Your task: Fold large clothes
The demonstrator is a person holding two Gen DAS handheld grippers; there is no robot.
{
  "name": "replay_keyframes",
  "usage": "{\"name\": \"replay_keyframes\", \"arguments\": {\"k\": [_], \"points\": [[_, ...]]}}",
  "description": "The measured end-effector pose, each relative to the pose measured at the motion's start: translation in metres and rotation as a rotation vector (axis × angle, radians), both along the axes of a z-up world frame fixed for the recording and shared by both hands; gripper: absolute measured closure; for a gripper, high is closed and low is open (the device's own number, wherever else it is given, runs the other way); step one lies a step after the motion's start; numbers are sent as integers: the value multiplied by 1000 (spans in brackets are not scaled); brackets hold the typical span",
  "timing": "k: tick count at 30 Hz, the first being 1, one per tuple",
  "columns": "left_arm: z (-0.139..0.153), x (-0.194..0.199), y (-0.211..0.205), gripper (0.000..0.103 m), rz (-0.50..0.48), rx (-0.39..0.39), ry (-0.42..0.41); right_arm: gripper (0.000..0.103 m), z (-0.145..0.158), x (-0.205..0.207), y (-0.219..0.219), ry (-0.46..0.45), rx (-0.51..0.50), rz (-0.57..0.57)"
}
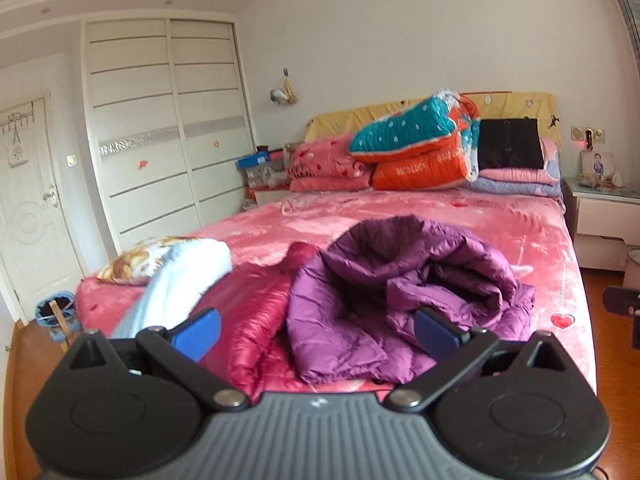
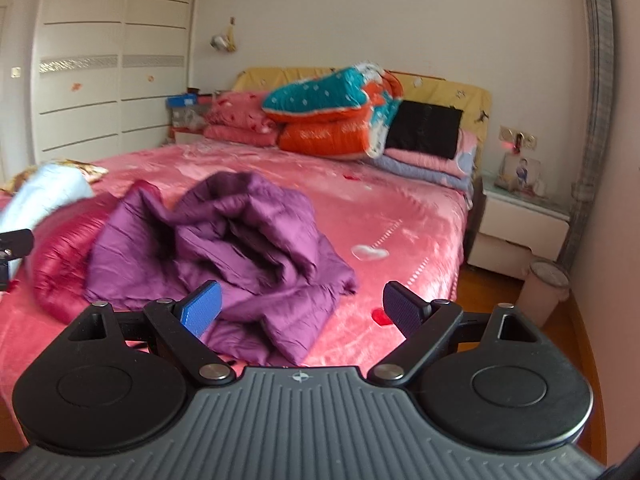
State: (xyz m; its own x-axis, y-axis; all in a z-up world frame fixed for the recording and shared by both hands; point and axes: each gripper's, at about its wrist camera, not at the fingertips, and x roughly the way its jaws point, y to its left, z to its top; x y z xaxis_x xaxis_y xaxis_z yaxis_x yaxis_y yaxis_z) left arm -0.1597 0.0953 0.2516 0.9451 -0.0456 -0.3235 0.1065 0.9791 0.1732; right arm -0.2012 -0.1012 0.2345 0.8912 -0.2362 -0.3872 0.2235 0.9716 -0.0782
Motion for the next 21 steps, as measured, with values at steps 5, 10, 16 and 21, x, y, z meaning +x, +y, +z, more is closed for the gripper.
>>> {"name": "replay_keyframes", "arguments": {"k": [5, 10, 16, 21], "points": [[8, -9, 9, 1, 20, -8, -30, 0, 20, -16, 13, -22, -15, 35], [9, -14, 13, 1, 42, -7, -47, 0, 33, -31, 20, -44, -23, 66], [8, -18, 20, 1, 54, -14, -50, 0, 35, -35, 32, -58, -53, 83], [7, -22, 24, 1, 64, -14, -58, 0, 37, -35, 37, -76, -51, 93]]}}
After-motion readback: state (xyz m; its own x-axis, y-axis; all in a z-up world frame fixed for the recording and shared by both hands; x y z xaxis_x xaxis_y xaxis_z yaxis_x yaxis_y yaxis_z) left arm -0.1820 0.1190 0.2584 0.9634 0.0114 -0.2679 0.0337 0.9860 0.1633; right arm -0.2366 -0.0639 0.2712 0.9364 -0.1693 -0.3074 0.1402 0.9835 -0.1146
